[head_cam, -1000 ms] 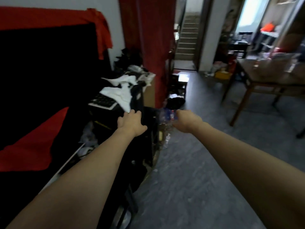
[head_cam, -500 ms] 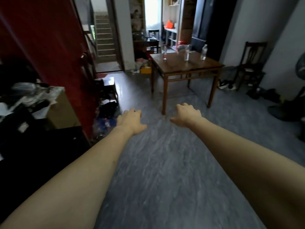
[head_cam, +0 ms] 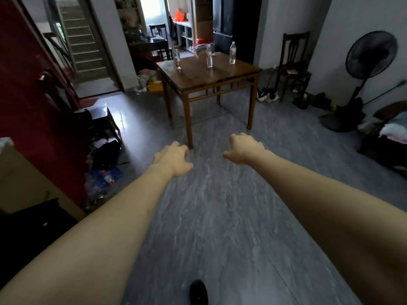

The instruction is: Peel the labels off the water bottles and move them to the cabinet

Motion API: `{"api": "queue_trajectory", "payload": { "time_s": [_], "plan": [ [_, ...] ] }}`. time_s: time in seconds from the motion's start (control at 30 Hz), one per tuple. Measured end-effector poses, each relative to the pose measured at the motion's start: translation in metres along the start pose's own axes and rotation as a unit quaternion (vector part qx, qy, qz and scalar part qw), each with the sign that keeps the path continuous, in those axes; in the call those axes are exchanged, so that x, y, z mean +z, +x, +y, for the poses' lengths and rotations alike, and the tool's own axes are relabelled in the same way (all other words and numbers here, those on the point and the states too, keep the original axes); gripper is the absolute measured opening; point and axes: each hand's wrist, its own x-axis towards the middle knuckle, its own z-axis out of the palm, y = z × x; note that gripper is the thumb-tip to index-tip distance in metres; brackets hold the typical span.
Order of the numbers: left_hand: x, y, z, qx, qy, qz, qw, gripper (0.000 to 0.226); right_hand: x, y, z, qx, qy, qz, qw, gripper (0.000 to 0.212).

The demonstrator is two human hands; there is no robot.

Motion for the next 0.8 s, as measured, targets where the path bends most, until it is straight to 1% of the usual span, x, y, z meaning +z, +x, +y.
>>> {"api": "queue_trajectory", "payload": {
  "time_s": [0.2, 0.4, 0.5, 0.63, 0.73, 0.8],
  "plan": [
    [-0.024, 0.098, -0.043, 0.005, 0.005, 0.01, 1.0, 0.045, -0.016, 0.095, -0.044, -0.006, 0.001, -0.007, 1.0, 0.057],
    [-0.047, 0.182, -0.079, 0.012, -0.013, 0.014, 1.0, 0.039, -0.037, 0.184, -0.078, -0.016, -0.013, -0.016, 1.0, 0.055],
    [-0.057, 0.221, -0.085, 0.022, -0.007, 0.009, 1.0, 0.038, -0.05, 0.223, -0.087, -0.018, -0.016, -0.021, 0.999, 0.053],
    [-0.069, 0.28, -0.09, 0.024, -0.018, 0.016, 0.999, 0.043, -0.065, 0.277, -0.089, -0.017, -0.006, -0.004, 1.0, 0.055],
    [-0.077, 0.33, -0.089, 0.009, -0.054, 0.012, 0.998, 0.039, -0.07, 0.321, -0.088, -0.022, -0.008, -0.008, 1.0, 0.056],
    [-0.082, 0.366, -0.083, 0.013, -0.055, 0.014, 0.998, 0.037, -0.074, 0.354, -0.088, -0.028, -0.006, -0.006, 1.0, 0.056]
  ]
}}
